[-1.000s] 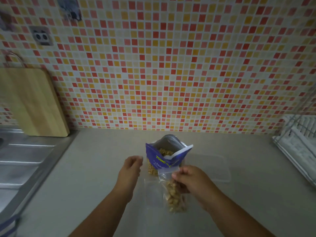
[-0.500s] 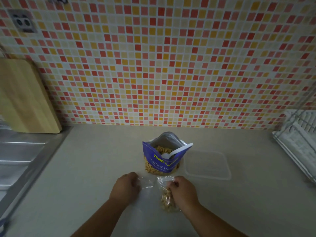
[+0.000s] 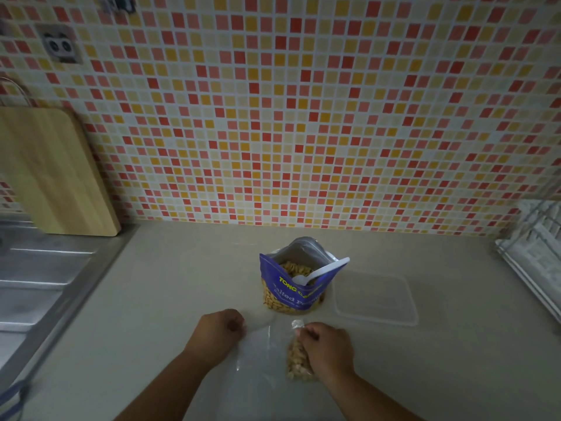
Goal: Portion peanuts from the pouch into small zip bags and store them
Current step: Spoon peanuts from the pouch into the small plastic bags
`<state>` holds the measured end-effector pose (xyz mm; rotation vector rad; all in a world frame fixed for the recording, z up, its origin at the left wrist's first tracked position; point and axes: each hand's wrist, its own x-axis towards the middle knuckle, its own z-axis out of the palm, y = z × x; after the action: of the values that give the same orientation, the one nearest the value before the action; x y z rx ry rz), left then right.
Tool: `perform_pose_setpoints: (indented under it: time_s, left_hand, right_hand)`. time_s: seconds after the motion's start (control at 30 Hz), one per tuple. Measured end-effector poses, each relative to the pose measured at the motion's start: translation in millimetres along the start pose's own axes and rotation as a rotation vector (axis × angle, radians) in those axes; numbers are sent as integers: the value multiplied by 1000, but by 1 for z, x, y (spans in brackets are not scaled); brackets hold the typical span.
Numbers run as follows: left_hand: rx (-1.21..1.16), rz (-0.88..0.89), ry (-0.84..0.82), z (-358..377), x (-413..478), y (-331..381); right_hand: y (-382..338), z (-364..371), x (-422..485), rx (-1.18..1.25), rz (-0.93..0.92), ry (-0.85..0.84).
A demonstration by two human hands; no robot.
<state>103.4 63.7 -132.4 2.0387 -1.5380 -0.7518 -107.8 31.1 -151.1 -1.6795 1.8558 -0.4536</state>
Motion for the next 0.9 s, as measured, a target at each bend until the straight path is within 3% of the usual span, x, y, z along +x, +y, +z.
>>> perform_pose_setpoints:
  time_s: [0.2, 0.33, 0.53, 0.63, 0.8, 0.9]
  left_hand:
    - [-362, -125, -51, -12, -4, -1]
    - [-708, -65, -154, -28, -18, 30]
    - [-836, 80, -317, -52, -31, 89]
    - [-749, 118, -255, -60, -30, 114]
    - [-331, 306, 166, -64, -17, 141]
    - [-66, 437, 271, -64, -16, 152]
  right_hand:
    - [-1, -18, -3, 20, -89, 61]
    - [-26, -48, -21, 328, -262, -23]
    - [-66, -87, -35, 599, -345, -89]
    - [-85, -113, -33, 606, -382, -81]
    - [-101, -145, -29, 739, -401, -45]
    - [-107, -152, -29, 683, -374, -106]
